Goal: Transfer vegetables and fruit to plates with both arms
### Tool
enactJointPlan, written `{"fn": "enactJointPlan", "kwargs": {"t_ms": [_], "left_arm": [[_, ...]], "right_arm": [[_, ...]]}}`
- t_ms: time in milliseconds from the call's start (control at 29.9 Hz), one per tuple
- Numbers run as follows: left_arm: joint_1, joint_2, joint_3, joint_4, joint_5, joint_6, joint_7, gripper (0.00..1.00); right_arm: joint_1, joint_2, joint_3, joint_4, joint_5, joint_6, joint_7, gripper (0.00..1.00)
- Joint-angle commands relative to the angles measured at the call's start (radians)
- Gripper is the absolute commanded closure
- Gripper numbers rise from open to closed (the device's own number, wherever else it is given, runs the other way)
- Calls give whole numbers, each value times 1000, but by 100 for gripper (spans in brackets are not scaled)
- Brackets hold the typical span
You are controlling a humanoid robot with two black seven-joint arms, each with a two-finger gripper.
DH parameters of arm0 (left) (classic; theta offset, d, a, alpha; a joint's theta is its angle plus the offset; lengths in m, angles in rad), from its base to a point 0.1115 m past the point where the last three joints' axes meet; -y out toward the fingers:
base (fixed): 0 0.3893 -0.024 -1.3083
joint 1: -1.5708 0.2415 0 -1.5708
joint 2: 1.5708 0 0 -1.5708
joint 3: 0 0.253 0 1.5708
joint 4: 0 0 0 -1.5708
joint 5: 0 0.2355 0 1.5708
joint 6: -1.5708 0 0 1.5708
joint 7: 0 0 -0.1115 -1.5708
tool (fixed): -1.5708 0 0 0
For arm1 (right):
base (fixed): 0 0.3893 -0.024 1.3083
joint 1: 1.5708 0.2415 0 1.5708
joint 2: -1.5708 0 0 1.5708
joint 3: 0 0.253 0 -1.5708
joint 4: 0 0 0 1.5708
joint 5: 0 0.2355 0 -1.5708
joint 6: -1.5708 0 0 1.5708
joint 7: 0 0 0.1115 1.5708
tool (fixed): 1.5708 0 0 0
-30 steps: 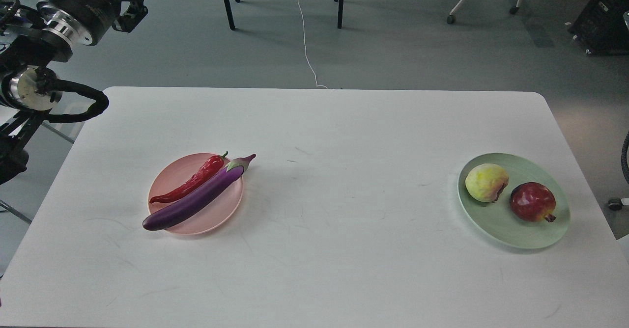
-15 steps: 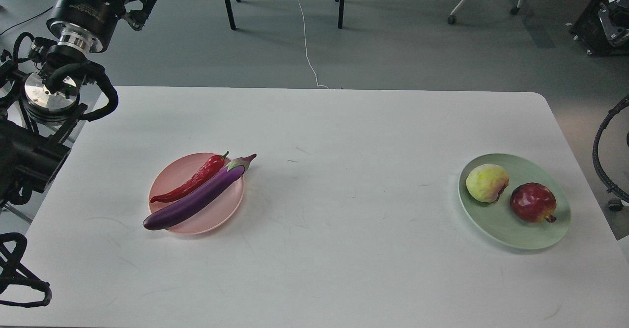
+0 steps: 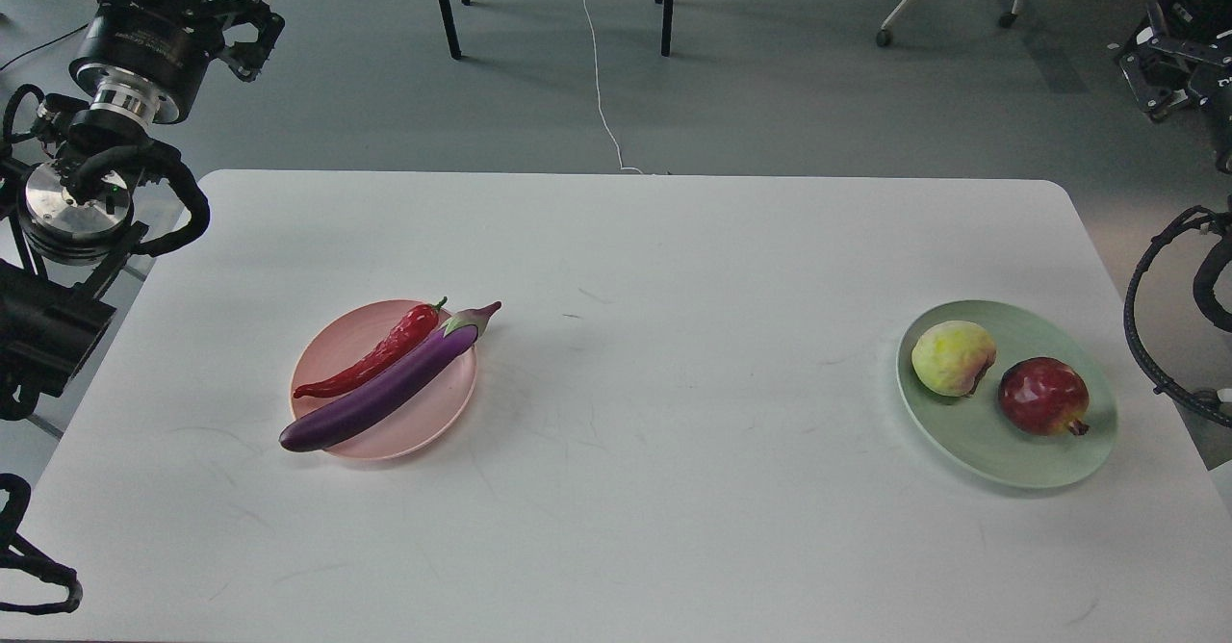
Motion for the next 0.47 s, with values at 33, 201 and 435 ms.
{"fn": "enactJointPlan", "kwargs": {"t_ms": [33,201,435], "left_arm": [[1,10,-12,0,0,-23,1,2],[3,4,0,25,0,-64,12,2],[12,-4,40,120,1,-68,15,2]], "right_arm": [[0,47,38,-5,0,0,12,1],[-5,56,49,-13,0,0,12,1],[-6,119,63,-14,0,0,12,1]]}}
